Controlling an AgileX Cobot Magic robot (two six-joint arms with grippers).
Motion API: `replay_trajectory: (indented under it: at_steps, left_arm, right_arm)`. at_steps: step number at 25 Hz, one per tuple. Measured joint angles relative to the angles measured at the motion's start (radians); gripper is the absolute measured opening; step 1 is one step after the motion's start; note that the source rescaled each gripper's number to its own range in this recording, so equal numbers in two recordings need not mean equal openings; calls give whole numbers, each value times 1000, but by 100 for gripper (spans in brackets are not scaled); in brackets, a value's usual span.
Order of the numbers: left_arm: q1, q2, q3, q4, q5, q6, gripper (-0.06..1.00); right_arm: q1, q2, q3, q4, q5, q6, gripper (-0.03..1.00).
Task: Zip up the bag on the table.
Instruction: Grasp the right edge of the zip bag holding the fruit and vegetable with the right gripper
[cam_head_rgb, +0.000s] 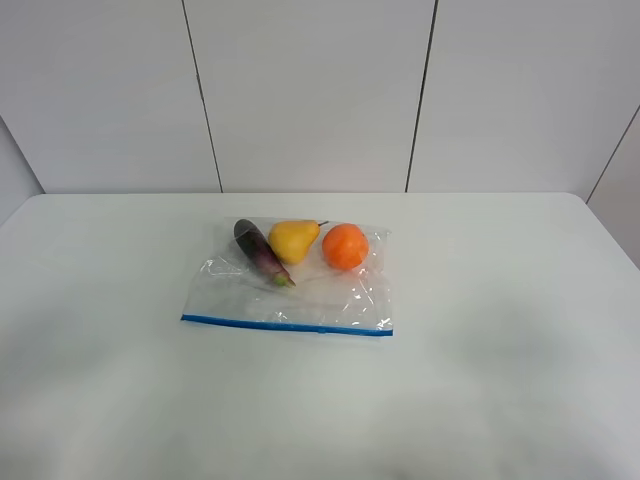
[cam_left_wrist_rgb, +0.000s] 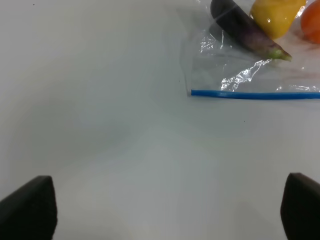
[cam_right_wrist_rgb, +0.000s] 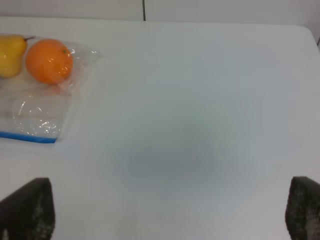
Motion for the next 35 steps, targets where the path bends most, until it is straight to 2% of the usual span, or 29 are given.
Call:
replay_trajectory:
  at_steps: [14, 17, 20, 26, 30, 35]
  left_arm:
    - [0, 0, 0, 0, 0, 0, 100]
    - [0, 0, 0, 0, 0, 0, 100]
    - [0, 0, 0, 0, 0, 0, 100]
    - [0, 0, 0, 1, 0, 0, 100]
    - [0, 0, 0, 1, 0, 0, 100]
    - [0, 0, 0, 1, 0, 0, 100]
  right_arm:
    - [0, 23, -17, -10, -14, 0, 100]
    - [0, 134, -77, -16, -69, 12, 100]
    - [0, 341, -172, 17, -118, 22, 100]
    - [0, 822, -379, 214, -101, -17, 100]
    - [0, 1118, -466, 386, -90, -113, 100]
    - [0, 1442, -488, 636, -81, -275, 100]
